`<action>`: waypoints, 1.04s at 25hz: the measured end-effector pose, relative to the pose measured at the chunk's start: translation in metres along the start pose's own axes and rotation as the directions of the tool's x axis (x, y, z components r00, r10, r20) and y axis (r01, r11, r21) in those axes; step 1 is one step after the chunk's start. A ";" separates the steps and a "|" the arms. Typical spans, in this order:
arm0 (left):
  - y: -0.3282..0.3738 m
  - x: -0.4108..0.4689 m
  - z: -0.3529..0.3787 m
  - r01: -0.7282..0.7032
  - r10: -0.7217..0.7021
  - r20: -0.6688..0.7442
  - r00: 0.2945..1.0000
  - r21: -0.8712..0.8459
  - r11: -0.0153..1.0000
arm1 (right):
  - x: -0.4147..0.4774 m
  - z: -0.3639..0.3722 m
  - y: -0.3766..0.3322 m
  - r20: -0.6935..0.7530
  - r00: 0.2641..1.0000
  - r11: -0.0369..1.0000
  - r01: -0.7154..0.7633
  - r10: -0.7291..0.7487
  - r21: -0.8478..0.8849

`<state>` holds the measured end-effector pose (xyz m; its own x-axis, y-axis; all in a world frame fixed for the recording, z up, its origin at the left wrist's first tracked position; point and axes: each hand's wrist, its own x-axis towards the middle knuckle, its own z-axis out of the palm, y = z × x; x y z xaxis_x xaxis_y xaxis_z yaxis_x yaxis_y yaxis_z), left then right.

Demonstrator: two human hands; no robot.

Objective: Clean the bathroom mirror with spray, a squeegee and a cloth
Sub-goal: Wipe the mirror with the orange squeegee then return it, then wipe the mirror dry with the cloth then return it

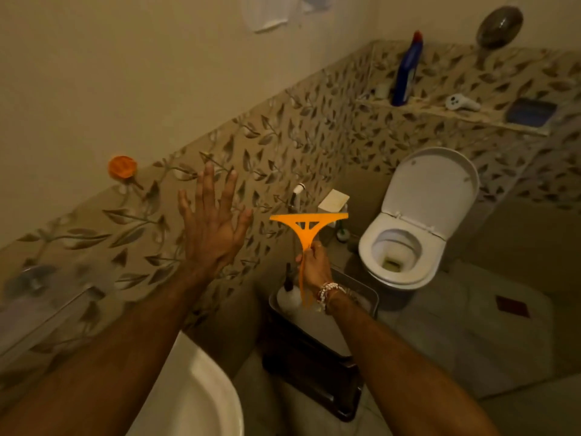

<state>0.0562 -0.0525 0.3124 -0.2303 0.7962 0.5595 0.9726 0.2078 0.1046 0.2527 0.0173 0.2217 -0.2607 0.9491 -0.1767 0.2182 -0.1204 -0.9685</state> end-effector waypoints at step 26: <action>0.034 -0.080 0.354 -0.264 0.268 0.390 0.881 -0.064 0.962 | 0.157 0.028 0.329 -0.031 0.907 0.899 -0.419 0.419 -0.124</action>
<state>0.0964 0.0917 -0.0198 0.0448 0.9786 0.2009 0.9989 -0.0470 0.0059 0.2569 0.1184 -0.1292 -0.1156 0.8200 -0.5606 0.4225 -0.4702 -0.7749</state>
